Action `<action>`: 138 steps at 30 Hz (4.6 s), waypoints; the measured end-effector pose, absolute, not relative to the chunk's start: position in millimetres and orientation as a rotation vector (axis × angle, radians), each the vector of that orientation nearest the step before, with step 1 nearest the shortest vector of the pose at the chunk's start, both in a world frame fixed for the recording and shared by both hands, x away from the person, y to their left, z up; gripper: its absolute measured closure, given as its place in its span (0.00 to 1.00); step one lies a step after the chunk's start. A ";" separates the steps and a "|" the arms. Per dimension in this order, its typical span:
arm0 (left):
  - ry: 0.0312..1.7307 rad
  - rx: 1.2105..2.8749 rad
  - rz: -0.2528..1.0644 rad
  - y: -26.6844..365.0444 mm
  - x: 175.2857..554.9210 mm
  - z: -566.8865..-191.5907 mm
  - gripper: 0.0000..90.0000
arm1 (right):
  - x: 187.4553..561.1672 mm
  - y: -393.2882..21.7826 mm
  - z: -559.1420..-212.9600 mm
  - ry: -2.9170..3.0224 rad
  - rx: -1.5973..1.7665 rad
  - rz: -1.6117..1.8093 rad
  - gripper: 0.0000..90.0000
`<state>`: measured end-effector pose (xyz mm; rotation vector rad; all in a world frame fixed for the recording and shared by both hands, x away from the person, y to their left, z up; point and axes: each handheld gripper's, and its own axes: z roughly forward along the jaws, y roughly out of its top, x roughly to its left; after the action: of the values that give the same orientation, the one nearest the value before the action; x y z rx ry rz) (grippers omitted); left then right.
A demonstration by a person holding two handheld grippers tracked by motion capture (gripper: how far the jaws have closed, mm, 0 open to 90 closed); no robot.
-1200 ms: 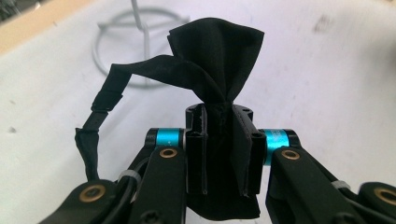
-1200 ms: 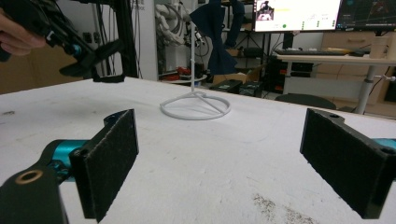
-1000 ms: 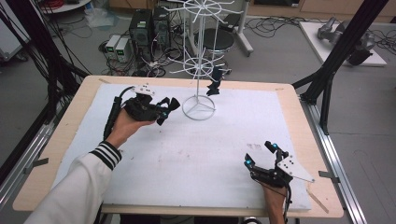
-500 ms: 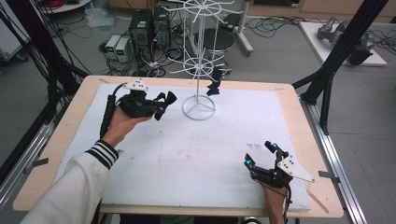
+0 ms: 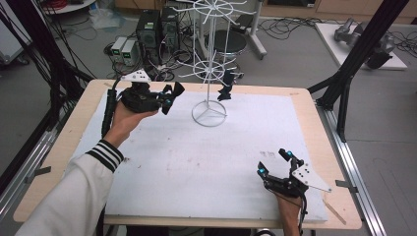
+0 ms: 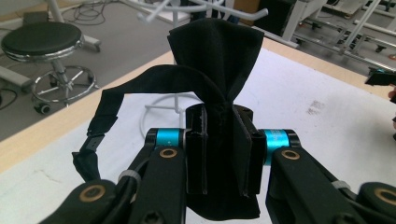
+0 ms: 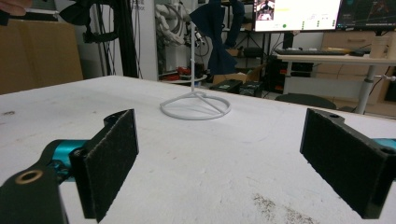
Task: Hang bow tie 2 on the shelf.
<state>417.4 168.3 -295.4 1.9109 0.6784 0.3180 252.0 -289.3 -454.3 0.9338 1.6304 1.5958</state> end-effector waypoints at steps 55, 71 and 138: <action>0.631 1.872 0.320 114.3 451.8 -254.5 0.85 | 252.3 -290.4 -454.5 1.621 0.929 1.602 0.12; 0.636 1.900 0.295 110.0 452.2 -259.5 0.85 | 252.1 -290.1 -454.5 1.623 0.932 1.603 0.12; 0.693 1.497 0.665 295.0 275.2 -452.7 0.17 | 251.0 -286.4 -454.1 1.624 0.937 1.557 0.12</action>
<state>275.2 295.0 -452.7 1.4975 0.6929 0.6650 251.0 -286.4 -454.1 0.9370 1.6238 1.5569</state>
